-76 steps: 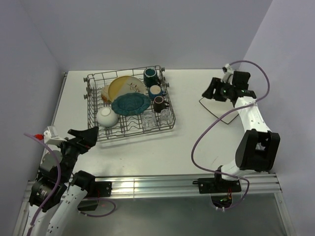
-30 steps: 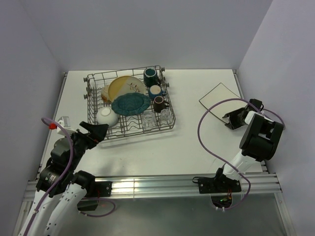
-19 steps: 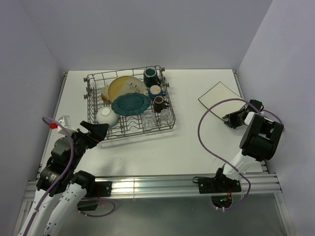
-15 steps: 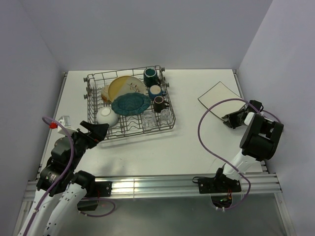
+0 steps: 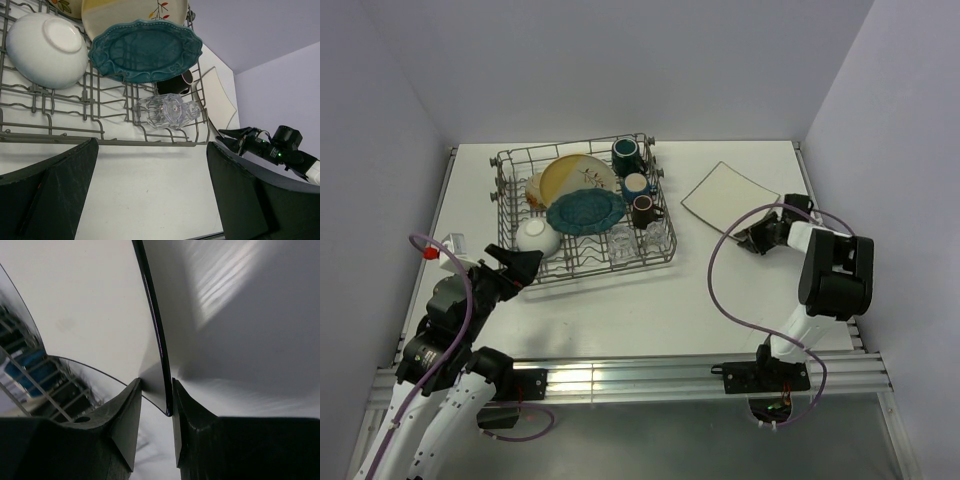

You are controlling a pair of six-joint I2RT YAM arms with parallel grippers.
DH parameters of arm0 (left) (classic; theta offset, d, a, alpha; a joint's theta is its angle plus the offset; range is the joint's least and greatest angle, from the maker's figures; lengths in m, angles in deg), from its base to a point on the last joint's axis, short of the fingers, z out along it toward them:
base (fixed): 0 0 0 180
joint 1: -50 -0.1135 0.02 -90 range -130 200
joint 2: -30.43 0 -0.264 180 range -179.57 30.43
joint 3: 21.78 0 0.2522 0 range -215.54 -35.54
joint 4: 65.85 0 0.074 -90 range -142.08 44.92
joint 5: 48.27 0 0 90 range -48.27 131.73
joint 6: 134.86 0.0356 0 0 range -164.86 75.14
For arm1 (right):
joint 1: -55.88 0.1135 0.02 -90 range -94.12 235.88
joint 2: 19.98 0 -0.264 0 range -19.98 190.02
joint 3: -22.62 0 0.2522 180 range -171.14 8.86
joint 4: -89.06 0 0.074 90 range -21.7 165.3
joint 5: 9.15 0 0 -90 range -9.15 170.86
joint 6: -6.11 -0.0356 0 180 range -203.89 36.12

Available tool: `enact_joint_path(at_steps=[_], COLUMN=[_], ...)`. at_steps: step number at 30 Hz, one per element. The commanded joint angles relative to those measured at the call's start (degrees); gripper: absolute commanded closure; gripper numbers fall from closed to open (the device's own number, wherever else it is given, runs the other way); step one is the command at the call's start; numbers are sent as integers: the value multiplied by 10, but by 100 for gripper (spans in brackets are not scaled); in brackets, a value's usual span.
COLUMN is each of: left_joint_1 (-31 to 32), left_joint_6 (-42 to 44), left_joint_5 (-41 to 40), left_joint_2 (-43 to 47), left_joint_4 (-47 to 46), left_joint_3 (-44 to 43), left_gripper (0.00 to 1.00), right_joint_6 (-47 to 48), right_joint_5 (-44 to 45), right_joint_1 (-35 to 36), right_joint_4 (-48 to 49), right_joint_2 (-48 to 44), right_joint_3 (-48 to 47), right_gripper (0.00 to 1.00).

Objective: Load the mixed dishes into the dish rack
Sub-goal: Grab a plate with the right arm

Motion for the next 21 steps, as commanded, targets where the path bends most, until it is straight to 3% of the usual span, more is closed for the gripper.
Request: enact_joint_path(at_steps=[1, 12, 16, 21], left_joint_1=[0, 0, 0, 0], left_joint_6=[-1, -3, -1, 0], left_joint_5=[9, 9, 10, 11], left_joint_2=[-2, 7, 2, 1], left_joint_4=[-23, -15, -18, -23], left_joint_3=[-21, -23, -23, -19], left_gripper=[4, 4, 3, 3], right_joint_6=[0, 6, 33, 106], right_joint_5=[-11, -19, -20, -15], right_joint_1=[47, 42, 38, 15], right_joint_4=[-17, -5, -1, -19], right_joint_2=[14, 61, 61, 69], right_joint_3=[-3, -53, -59, -80], right_gripper=[81, 77, 56, 43])
